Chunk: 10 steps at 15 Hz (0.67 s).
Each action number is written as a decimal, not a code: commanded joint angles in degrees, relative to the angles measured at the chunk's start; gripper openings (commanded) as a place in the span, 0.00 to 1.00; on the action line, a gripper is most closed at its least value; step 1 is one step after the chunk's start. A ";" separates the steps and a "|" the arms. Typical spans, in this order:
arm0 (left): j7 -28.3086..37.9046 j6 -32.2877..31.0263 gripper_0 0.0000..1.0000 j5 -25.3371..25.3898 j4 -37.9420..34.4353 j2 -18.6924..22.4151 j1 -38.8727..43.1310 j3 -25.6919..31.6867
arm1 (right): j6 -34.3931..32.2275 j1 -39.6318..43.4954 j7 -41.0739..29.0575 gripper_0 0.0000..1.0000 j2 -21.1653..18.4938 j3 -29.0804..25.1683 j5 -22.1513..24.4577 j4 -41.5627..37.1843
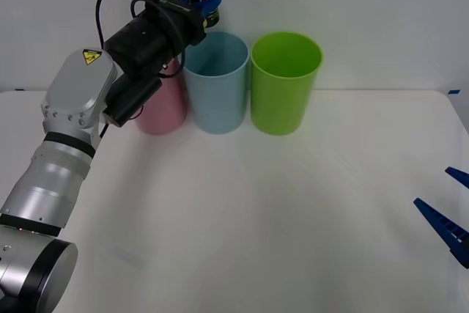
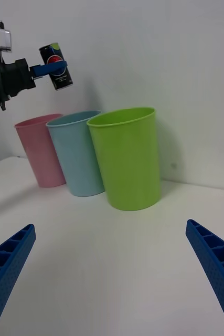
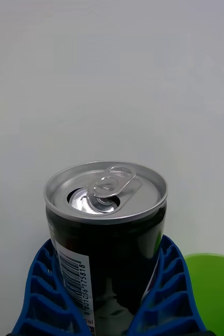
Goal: Grasp the object on the table and drop it into the matching bin: aluminum can to the light blue bin, PET bottle to the pink bin.
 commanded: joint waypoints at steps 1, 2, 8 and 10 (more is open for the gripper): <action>0.06 -0.01 0.00 0.03 -0.06 -0.07 0.00 0.00 | 0.00 0.00 0.00 1.00 0.00 0.00 0.00 0.00; 0.15 -0.01 0.01 0.03 -0.06 -0.07 0.09 0.00 | 0.00 0.00 0.00 1.00 0.00 0.00 0.00 0.00; 0.33 -0.36 1.00 0.47 -0.06 0.02 0.09 0.00 | 0.00 0.00 0.00 1.00 0.00 0.00 0.00 0.00; 0.33 -0.63 1.00 0.91 -0.06 0.02 0.09 0.00 | 0.00 0.00 0.00 1.00 0.00 0.00 0.00 0.00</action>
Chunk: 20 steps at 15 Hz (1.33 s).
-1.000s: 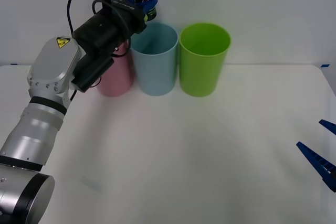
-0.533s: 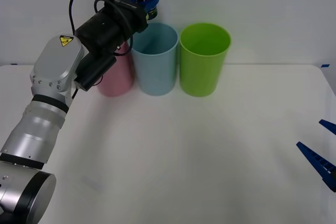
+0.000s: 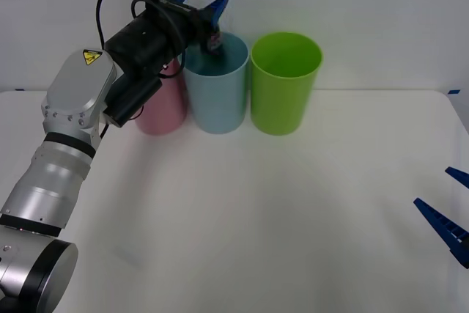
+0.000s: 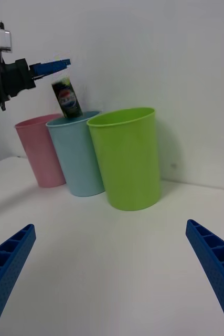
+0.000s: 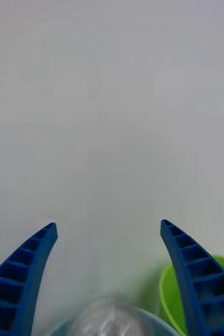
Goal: Grasp the object on the table and drop it into the matching bin: aluminum can to the light blue bin, PET bottle to the pink bin.
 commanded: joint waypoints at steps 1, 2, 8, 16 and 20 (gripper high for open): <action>0.11 -0.46 1.00 0.79 0.07 0.01 0.11 0.09 | 0.00 0.00 0.00 1.00 0.00 0.00 0.00 0.00; 0.02 -0.55 1.00 1.14 -0.02 0.01 0.19 0.00 | 0.00 0.00 0.00 1.00 0.00 0.00 0.00 0.00; -0.33 -0.99 1.00 4.22 -3.09 0.45 3.36 0.09 | 0.00 0.00 0.00 1.00 0.00 0.00 0.00 0.00; -0.86 -0.99 1.00 12.48 -15.49 5.28 15.31 0.09 | 0.00 0.00 0.00 1.00 0.00 0.00 0.00 0.00; -1.47 -0.90 1.00 17.93 -21.81 9.68 22.08 0.97 | 0.00 0.00 0.00 1.00 0.00 0.00 0.00 0.00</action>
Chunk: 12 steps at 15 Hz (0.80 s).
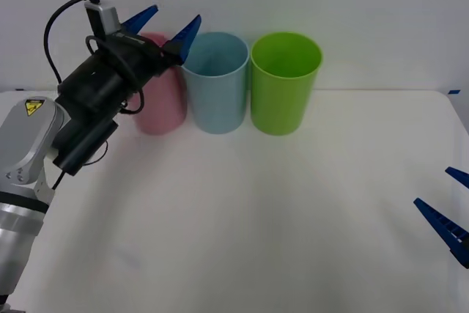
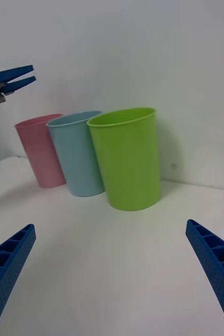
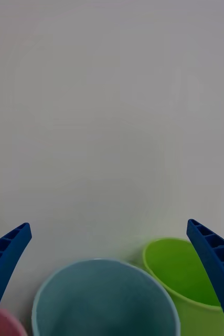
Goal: Grasp the object on the table and drop it into the matching bin: aluminum can to the light blue bin, PET bottle to the pink bin.
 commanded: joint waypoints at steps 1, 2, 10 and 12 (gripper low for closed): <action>-0.59 -0.03 1.00 3.51 -3.53 2.95 4.24 0.61 | 0.00 0.00 0.00 1.00 0.00 0.00 0.00 0.00; -0.94 -0.12 1.00 5.00 -4.85 4.01 5.82 1.05 | 0.00 0.00 0.00 1.00 0.00 0.00 0.00 0.00; -3.23 -13.21 1.00 8.08 -7.84 5.94 17.60 11.86 | 0.00 0.00 0.00 1.00 0.00 0.00 0.00 0.00; -4.11 -16.82 1.00 8.08 -7.84 5.85 20.06 14.50 | 0.00 0.00 0.00 1.00 0.00 0.00 0.00 0.00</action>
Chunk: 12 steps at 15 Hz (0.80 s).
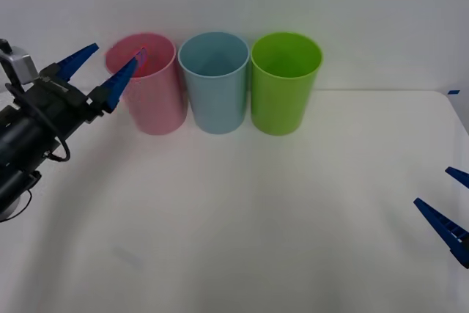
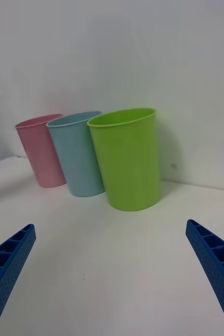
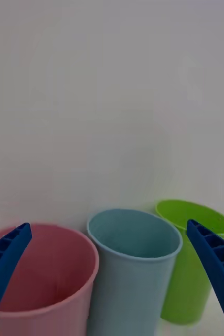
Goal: Grasp the object on the table and drop it into the matching bin: aluminum can to the light blue bin, PET bottle to the pink bin.
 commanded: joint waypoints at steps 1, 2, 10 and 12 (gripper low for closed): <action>-1.23 -5.31 1.00 -0.07 -0.01 -0.05 3.28 3.82 | 0.00 0.00 0.00 1.00 0.00 0.00 0.00 0.00; -1.67 -7.77 1.00 -0.07 -0.01 0.03 4.59 5.58 | 0.00 0.00 0.00 1.00 0.00 0.00 0.00 0.00; -7.12 -22.72 1.00 -0.34 -0.01 0.30 15.05 17.09 | 0.00 0.00 0.00 1.00 0.00 0.00 0.00 0.00; -8.26 -25.00 1.00 -0.69 -0.01 1.00 17.16 19.46 | 0.00 0.00 0.00 1.00 0.00 0.00 0.00 0.00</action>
